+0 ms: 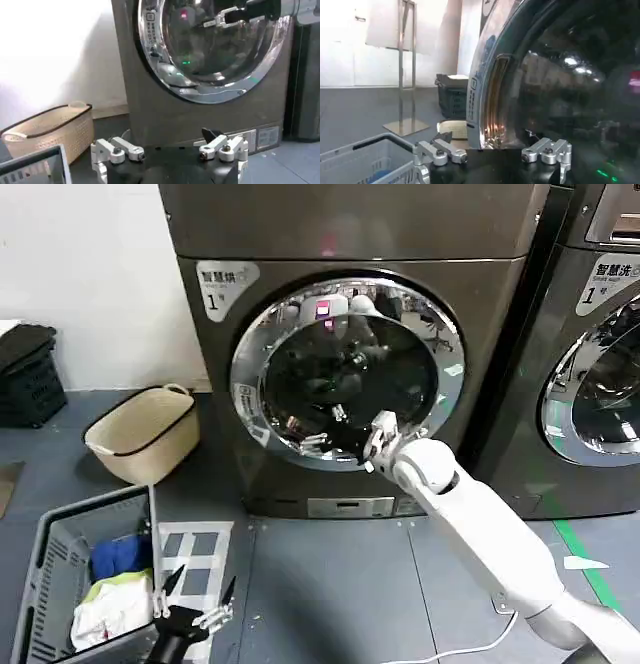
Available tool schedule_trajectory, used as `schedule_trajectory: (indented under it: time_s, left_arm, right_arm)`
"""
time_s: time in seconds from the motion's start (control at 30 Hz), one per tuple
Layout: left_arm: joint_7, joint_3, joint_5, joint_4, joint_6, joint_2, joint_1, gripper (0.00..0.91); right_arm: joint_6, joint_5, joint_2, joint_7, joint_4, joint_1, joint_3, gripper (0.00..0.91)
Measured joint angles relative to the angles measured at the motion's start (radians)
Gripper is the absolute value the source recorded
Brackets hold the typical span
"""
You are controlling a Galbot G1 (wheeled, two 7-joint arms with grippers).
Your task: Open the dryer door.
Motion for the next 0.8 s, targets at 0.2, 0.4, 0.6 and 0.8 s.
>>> schedule_trajectory:
  time_s: [0.2,0.4,0.6,0.8]
  left_arm:
    - [0.0,-0.001,0.0,0.0,0.0,0.001,-0.003,0.907]
    - [0.0,0.002,0.004,-0.001,0.0,-0.004,0.005,0.907]
    - [0.0,0.002,0.004,-0.006,0.0,-0.005,0.004,0.907]
    - [0.0,0.003,0.005,-0.009,-0.001,-0.006,0.007,0.907]
  right_arm:
    - [0.0,-0.003,0.02,0.022,-0.014,0.011,-0.012,0.907]
    - [-0.002,-0.012,0.043,0.047,-0.031,0.022,-0.028,0.907]
    - [-0.002,-0.025,0.061,0.058,-0.044,0.028,-0.038,0.907]
    - [-0.004,-0.027,0.077,0.069,-0.058,0.04,-0.049,0.907]
